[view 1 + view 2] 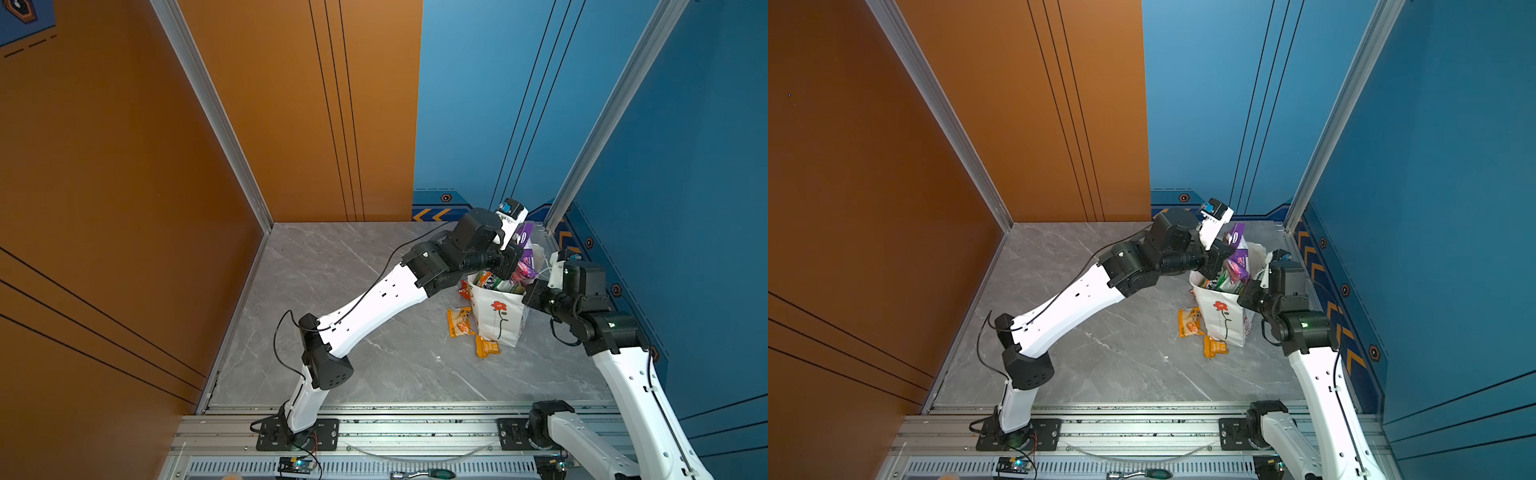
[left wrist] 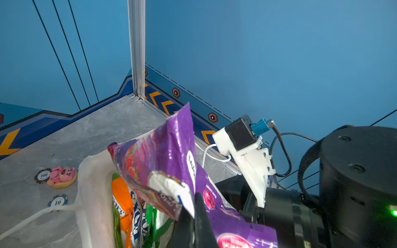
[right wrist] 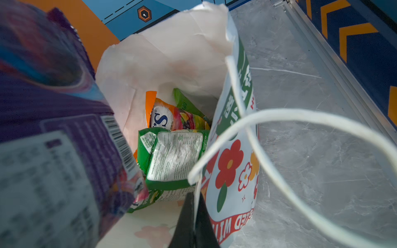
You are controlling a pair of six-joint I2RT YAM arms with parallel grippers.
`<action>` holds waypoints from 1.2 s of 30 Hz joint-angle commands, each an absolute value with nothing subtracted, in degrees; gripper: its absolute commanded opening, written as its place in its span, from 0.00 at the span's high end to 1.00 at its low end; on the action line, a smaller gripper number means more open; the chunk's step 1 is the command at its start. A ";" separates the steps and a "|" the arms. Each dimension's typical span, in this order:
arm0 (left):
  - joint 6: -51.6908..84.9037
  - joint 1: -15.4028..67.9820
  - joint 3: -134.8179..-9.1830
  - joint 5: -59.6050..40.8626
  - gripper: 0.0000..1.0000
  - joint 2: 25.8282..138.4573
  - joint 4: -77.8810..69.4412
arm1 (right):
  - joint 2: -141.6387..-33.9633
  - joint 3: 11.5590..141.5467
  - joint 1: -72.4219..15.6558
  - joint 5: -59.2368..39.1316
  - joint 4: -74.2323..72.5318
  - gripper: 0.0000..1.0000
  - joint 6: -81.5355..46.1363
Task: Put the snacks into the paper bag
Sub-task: 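Carry the purple candy bag with the left gripper over the paper bag, then lower the purple candy bag into the paper bag and open the left gripper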
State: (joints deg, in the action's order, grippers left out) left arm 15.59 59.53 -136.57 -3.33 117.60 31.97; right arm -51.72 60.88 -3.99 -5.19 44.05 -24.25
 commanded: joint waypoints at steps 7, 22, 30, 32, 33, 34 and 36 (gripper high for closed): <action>15.30 56.49 -142.15 -11.18 1.00 123.51 32.56 | -50.01 60.53 -4.37 -4.04 42.19 1.00 -24.35; 16.90 53.35 -143.86 -13.36 1.00 129.35 36.62 | -50.27 60.61 -4.37 -3.79 42.36 1.00 -24.22; 16.44 53.46 -148.73 -12.50 1.00 133.29 40.70 | -50.72 61.08 -4.48 -4.14 42.19 1.00 -24.43; 15.98 53.69 -149.35 -12.42 1.00 133.65 40.70 | -50.93 61.11 -4.48 -4.15 42.10 1.00 -24.52; 15.70 53.96 -149.58 -12.15 1.00 133.90 40.70 | -50.98 61.08 -4.57 -4.13 42.01 1.00 -24.57; 15.32 54.22 -149.85 -11.64 1.00 134.15 40.78 | -51.13 61.15 -4.65 -4.17 42.01 1.00 -24.62; 14.78 54.50 -150.40 -10.80 1.00 134.77 41.07 | -51.26 61.23 -4.82 -4.28 42.01 1.00 -24.72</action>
State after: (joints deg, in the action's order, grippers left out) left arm 16.21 54.06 -148.05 -12.08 133.88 39.88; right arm -51.53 60.66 -4.21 -4.34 44.05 -24.25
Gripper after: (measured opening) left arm 0.045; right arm 0.046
